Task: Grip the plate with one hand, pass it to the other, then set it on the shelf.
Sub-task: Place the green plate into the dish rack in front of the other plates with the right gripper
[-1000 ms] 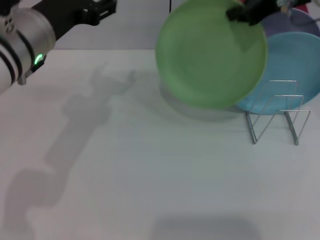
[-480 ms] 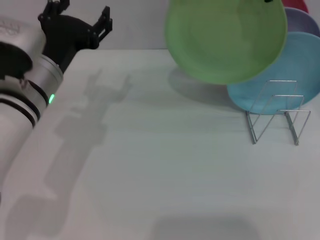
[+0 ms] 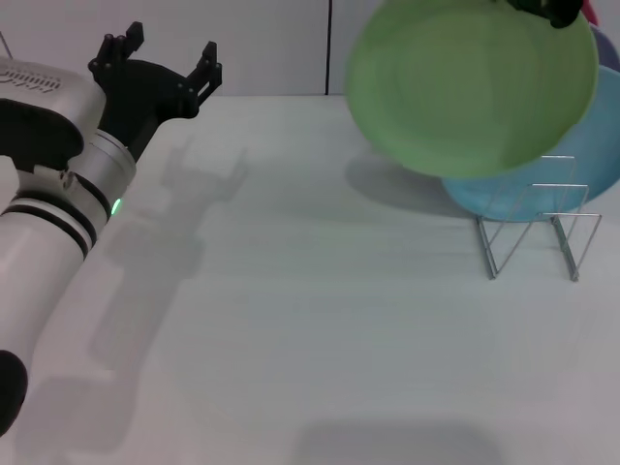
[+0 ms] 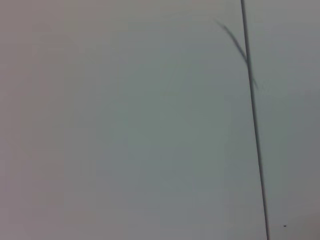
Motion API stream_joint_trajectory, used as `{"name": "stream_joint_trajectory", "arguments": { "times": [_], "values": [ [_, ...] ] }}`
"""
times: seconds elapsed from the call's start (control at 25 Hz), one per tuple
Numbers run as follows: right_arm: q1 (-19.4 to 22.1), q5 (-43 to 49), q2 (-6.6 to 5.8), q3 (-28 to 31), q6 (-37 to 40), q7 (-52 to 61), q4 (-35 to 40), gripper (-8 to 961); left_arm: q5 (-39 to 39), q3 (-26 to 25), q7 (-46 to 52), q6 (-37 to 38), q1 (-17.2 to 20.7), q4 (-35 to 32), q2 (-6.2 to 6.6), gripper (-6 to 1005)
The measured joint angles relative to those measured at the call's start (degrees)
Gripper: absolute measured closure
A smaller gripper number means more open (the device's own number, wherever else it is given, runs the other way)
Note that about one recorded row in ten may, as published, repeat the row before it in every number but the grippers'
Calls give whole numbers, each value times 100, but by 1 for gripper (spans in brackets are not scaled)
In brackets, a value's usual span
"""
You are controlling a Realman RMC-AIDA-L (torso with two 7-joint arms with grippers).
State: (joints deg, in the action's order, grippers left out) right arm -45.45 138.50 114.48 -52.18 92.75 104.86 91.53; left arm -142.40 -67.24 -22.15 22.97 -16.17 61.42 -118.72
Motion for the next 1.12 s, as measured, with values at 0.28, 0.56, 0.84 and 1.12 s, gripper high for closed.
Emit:
{"name": "stream_joint_trajectory", "arguments": {
  "times": [0.28,0.56,0.84,1.12],
  "values": [
    [56,99,49,6,377,101,339,883,9,-16,97,0,-125,-119,16,138],
    [248,186,78,61,522,-299,547,881,12,-7,98,2,-141,-172,12,138],
    [403,95,155,85,654,-955,677,879,17,21,108,2,-151,-191,1,139],
    [453,107,162,115,694,-1128,773,876,31,79,202,0,-150,-199,-2,138]
  ]
}}
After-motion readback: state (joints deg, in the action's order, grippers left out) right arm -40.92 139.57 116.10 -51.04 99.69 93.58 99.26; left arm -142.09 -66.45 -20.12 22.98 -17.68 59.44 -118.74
